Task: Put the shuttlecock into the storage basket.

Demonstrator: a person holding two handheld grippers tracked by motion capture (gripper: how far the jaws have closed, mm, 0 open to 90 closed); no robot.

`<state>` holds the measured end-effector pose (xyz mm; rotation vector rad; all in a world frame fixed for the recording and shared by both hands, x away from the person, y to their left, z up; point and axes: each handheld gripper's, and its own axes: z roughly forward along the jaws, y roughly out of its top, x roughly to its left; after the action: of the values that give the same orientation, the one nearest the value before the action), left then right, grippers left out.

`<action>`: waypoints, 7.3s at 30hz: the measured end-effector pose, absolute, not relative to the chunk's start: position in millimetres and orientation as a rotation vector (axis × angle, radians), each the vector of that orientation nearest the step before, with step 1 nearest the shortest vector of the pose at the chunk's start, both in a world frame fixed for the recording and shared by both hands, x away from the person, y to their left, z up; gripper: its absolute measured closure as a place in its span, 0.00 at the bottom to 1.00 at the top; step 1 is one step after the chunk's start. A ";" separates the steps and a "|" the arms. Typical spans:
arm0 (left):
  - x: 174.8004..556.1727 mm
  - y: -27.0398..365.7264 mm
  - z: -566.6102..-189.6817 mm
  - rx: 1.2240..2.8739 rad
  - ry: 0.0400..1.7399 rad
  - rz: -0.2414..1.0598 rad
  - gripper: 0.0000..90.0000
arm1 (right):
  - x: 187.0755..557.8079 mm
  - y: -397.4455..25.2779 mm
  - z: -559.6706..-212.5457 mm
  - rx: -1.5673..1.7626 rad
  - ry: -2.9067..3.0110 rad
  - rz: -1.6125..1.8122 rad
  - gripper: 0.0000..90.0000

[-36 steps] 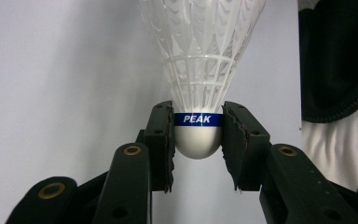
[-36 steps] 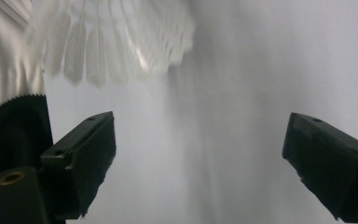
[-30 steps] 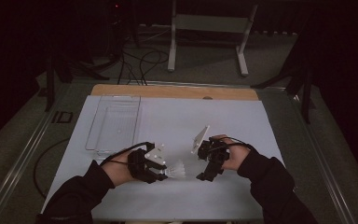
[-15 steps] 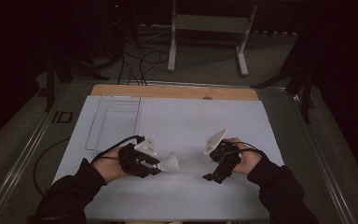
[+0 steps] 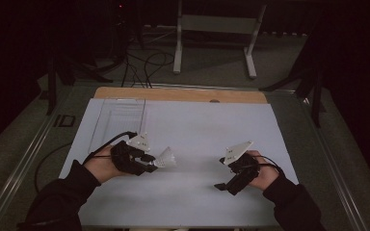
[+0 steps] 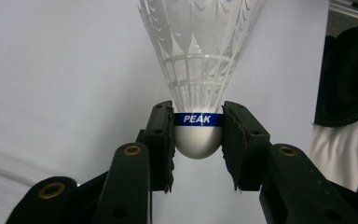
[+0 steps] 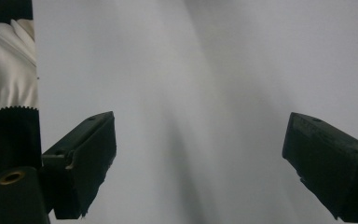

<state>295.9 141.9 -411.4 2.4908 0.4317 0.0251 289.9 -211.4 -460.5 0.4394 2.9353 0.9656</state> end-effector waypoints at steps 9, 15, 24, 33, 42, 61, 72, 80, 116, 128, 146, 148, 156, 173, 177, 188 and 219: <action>303.1 156.8 -405.0 2.469 0.502 0.036 0.73 | 280.2 -219.0 -465.2 0.459 2.881 1.000 0.11; 307.4 168.5 -401.3 2.452 0.544 0.058 0.73 | 276.3 -225.7 -470.6 0.485 2.865 1.021 0.11; 312.9 185.2 -392.3 2.420 0.614 0.101 0.73 | 271.2 -235.4 -473.2 0.493 2.823 1.059 0.11; 320.0 202.4 -387.0 2.389 0.717 0.131 0.73 | 262.5 -247.3 -480.0 0.552 2.756 1.145 0.11; 325.7 214.5 -379.7 2.348 0.791 0.162 0.73 | 252.9 -260.6 -482.4 0.588 2.686 1.199 0.11; 338.0 231.7 -367.5 2.266 0.939 0.239 0.73 | 242.4 -274.0 -494.5 0.653 2.566 1.274 0.11; 345.9 239.7 -379.1 2.227 1.084 0.271 0.73 | 239.9 -277.9 -499.5 0.676 2.528 1.297 0.11; 346.9 248.5 -390.3 2.238 1.132 0.288 0.73 | 239.9 -277.7 -504.4 0.685 2.543 1.296 0.11; 342.7 286.4 -432.6 2.313 1.253 0.221 0.72 | 240.2 -276.8 -508.5 0.691 2.572 1.319 0.11; 346.1 285.9 -449.5 2.378 1.272 0.185 0.72 | 240.0 -276.8 -508.4 0.689 2.579 1.321 0.12; 351.6 281.8 -452.5 2.410 1.327 0.202 0.72 | 240.3 -276.0 -509.6 0.689 2.604 1.317 0.12; 350.7 281.3 -449.4 2.395 1.340 0.209 0.71 | 240.1 -275.8 -509.6 0.690 2.609 1.321 0.12; 347.4 281.7 -439.8 2.365 1.326 0.216 0.47 | 240.0 -275.5 -509.0 0.683 2.610 1.326 0.12; 346.5 275.3 -435.9 2.343 1.316 0.141 0.11 | 240.0 -275.6 -509.0 0.684 2.609 1.328 0.11; 346.7 272.6 -435.3 2.345 1.300 0.141 0.02 | 239.9 -275.9 -509.0 0.688 2.606 1.331 0.11; 346.3 264.8 -430.0 2.325 1.266 0.192 0.00 | 240.1 -276.0 -509.8 0.694 2.608 1.335 0.11; 336.3 208.1 -405.9 2.282 0.926 0.263 0.00 | 241.6 -278.0 -510.4 0.718 2.595 1.336 0.11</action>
<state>336.3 208.1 -405.9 2.2816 0.9262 0.2633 241.6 -278.0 -510.4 0.7175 2.5946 1.3356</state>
